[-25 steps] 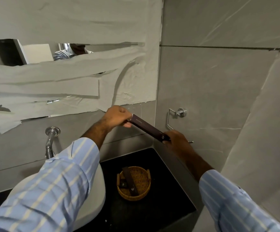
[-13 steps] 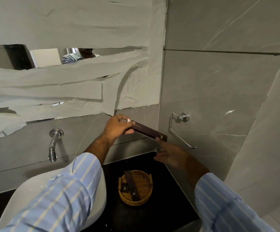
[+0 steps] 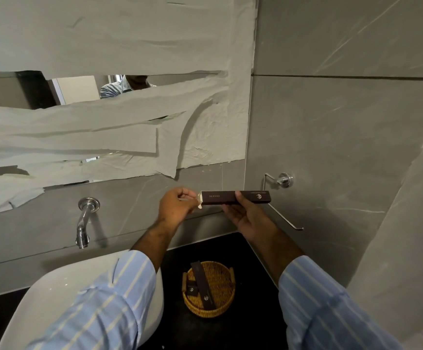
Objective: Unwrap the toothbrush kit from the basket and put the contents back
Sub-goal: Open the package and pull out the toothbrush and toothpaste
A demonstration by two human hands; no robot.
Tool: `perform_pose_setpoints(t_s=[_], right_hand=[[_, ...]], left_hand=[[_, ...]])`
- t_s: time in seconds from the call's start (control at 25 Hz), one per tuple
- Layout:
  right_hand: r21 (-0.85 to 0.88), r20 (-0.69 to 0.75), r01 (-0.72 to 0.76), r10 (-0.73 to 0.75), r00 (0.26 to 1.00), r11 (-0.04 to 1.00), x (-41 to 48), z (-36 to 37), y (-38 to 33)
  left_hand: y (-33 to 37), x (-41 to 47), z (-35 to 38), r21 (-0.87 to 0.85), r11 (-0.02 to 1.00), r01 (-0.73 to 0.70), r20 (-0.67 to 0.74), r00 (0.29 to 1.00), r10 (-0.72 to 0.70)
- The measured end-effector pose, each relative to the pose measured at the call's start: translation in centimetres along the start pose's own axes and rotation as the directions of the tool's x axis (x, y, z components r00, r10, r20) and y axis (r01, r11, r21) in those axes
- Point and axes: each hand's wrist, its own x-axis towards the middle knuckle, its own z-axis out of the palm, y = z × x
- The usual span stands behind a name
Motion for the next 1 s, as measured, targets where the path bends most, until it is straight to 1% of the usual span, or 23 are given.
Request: perform_pose_setpoints(t_s=[0.04, 0.08, 0.12, 0.16, 0.2, 0.24, 0.28, 0.36, 0.4, 0.44, 0.52, 0.6, 0.64, 0.68, 0.76, 0.84, 0.88, 0.92, 0.96, 1.0], right_hand=[[-0.028, -0.011, 0.011, -0.012, 1.0, 1.0, 0.0, 0.3, -0.2], [-0.059, -0.023, 0.032, -0.033, 0.999, 0.998, 0.0, 0.6, -0.4], [-0.101, -0.036, 0.063, -0.067, 0.997, 0.993, 0.1, 0.9, -0.7], [-0.155, -0.047, 0.096, -0.105, 0.993, 0.983, 0.2, 1.3, -0.9], [-0.225, -0.053, 0.13, -0.145, 0.988, 0.966, 0.4, 1.6, -1.1], [-0.31, -0.051, 0.165, -0.19, 0.981, 0.936, 0.6, 2.0, -1.4], [-0.403, -0.036, 0.201, -0.235, 0.971, 0.893, 0.8, 2.4, -1.6], [-0.575, 0.031, 0.283, -0.325, 0.945, 0.768, 1.0, 3.6, -2.2], [-0.64, 0.081, 0.327, -0.362, 0.929, 0.696, 1.1, 4.2, -2.5], [-0.692, 0.132, 0.363, -0.385, 0.913, 0.624, 1.3, 4.8, -2.9], [-0.762, 0.208, 0.4, -0.392, 0.896, 0.509, 1.4, 6.0, -3.4], [-0.793, 0.248, 0.412, -0.38, 0.891, 0.448, 1.6, 6.8, -3.9], [-0.799, 0.251, 0.414, -0.383, 0.889, 0.435, 1.7, 7.0, -4.0], [-0.803, 0.24, 0.411, -0.396, 0.886, 0.432, 1.8, 7.0, -4.1], [-0.805, 0.185, 0.391, -0.438, 0.88, 0.447, 1.9, 6.7, -4.3], [-0.804, 0.126, 0.375, -0.484, 0.866, 0.461, 2.0, 6.3, -4.6], [-0.813, 0.103, 0.366, -0.507, 0.856, 0.452, 2.1, 6.0, -4.9], [-0.828, 0.084, 0.354, -0.527, 0.846, 0.435, 2.1, 5.8, -5.1], [-0.842, 0.068, 0.339, -0.542, 0.837, 0.419, 2.2, 5.6, -5.4], [-0.854, 0.053, 0.325, -0.552, 0.832, 0.407, 2.2, 5.4, -5.7]], left_hand=[[-0.2, 0.2, 0.3, 0.086, 0.995, -0.044, -0.028, 0.999, 0.046], [-0.5, 0.3, 0.7, 0.078, 0.996, -0.036, -0.034, 0.999, 0.039], [-0.7, 0.5, 1.1, -0.016, 1.0, 0.012, -0.024, 1.0, -0.012], [-0.9, 0.6, 1.4, -0.144, 0.985, 0.094, -0.007, 0.995, -0.096], [-0.9, 0.6, 1.7, -0.293, 0.939, 0.181, 0.021, 0.983, -0.183], [-0.9, 0.5, 2.0, -0.435, 0.862, 0.261, 0.061, 0.963, -0.261], [-0.9, 0.2, 2.3, -0.568, 0.757, 0.322, 0.108, 0.941, -0.32], [-0.8, -0.4, 2.8, -0.753, 0.533, 0.386, 0.192, 0.903, -0.384], [-0.8, -0.7, 3.0, -0.799, 0.452, 0.397, 0.223, 0.893, -0.391], [-1.0, -1.1, 3.3, -0.821, 0.412, 0.396, 0.244, 0.895, -0.373], [-1.4, -1.8, 3.8, -0.838, 0.394, 0.378, 0.272, 0.915, -0.299], [-2.1, -2.0, 4.2, -0.841, 0.366, 0.399, 0.304, 0.907, -0.291], [-2.3, -2.0, 4.3, -0.831, 0.378, 0.408, 0.311, 0.904, -0.293], [-2.6, -1.9, 4.5, -0.814, 0.416, 0.405, 0.304, 0.908, -0.288], [-3.0, -1.8, 4.6, -0.774, 0.515, 0.369, 0.279, 0.928, -0.246], [-3.2, -1.9, 4.7, -0.715, 0.623, 0.317, 0.267, 0.947, -0.175], [-3.3, -2.1, 4.7, -0.644, 0.717, 0.268, 0.253, 0.959, -0.131], [-3.2, -2.3, 4.7, -0.529, 0.824, 0.203, 0.227, 0.969, -0.093], [-3.1, -2.4, 4.8, -0.375, 0.918, 0.127, 0.195, 0.979, -0.056], [-3.0, -2.5, 4.9, -0.194, 0.98, 0.048, 0.164, 0.986, -0.016]])
